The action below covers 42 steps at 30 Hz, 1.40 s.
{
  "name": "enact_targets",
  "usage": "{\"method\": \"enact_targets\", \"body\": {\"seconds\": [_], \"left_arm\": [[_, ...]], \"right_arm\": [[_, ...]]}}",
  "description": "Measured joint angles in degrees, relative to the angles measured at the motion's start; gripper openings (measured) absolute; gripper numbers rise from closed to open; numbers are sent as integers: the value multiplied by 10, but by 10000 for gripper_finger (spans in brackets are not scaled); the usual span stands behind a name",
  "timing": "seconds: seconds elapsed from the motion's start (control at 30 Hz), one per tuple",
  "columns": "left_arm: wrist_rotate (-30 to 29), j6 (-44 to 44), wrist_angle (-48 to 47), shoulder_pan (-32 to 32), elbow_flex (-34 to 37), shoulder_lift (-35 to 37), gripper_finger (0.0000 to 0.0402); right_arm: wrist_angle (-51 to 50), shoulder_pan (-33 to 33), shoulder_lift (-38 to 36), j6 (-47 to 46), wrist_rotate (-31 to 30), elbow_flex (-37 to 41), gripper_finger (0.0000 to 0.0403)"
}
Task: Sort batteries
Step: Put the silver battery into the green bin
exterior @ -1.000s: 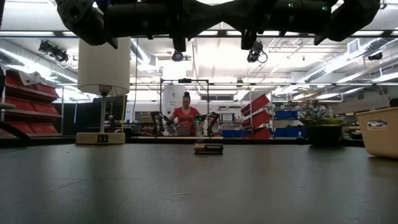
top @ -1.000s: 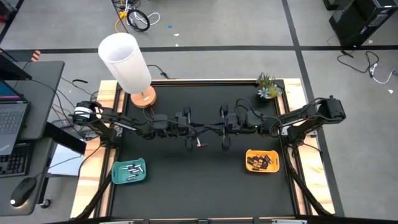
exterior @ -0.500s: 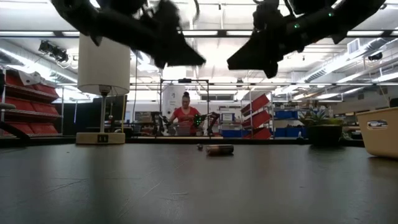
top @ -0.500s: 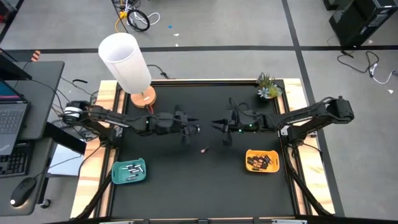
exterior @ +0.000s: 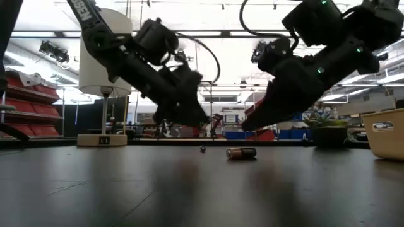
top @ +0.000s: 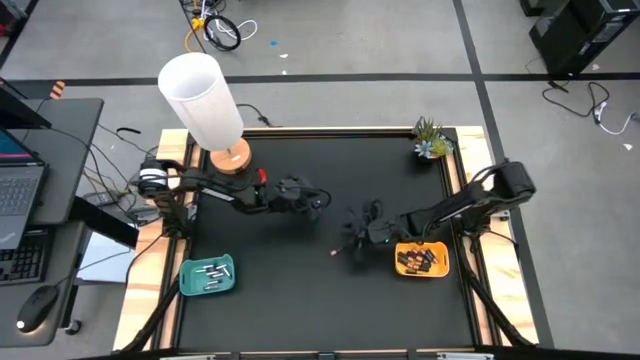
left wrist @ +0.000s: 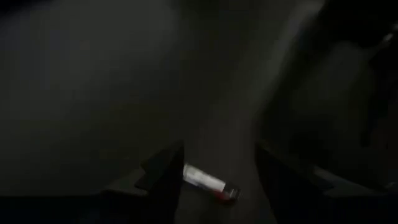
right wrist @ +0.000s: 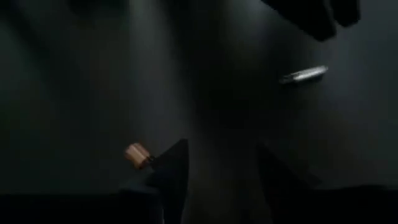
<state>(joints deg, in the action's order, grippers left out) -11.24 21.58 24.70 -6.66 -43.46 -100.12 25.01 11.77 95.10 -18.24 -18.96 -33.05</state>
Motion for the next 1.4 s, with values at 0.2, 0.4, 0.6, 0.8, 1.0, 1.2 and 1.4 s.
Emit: {"method": "enact_targets", "body": {"seconds": [0.2, 0.4, 0.6, 0.8, 1.0, 1.2, 1.4], "left_arm": [[-19, 44, -37, 18, -4, -9, 213], [-26, 102, -41, 19, -4, -9, 214], [-42, 147, -43, 21, -10, -45, 214], [-76, 132, -40, 27, -50, -80, 214], [-85, 131, -84, 26, -68, -90, 214], [-87, 107, -116, 27, -70, -88, 192], [-89, 50, -153, 30, -70, -87, 74]], "right_arm": [[31, 23, 66, 24, -12, -9, 194], [50, 31, 88, 44, -16, -9, 203], [49, 31, 87, 60, -22, -9, 201], [44, 31, 87, 47, -60, -8, 195], [45, 29, 84, 41, -114, -8, 188], [53, 27, 81, 46, -130, -8, 180], [54, 27, 71, 49, -134, -8, 175]]}}
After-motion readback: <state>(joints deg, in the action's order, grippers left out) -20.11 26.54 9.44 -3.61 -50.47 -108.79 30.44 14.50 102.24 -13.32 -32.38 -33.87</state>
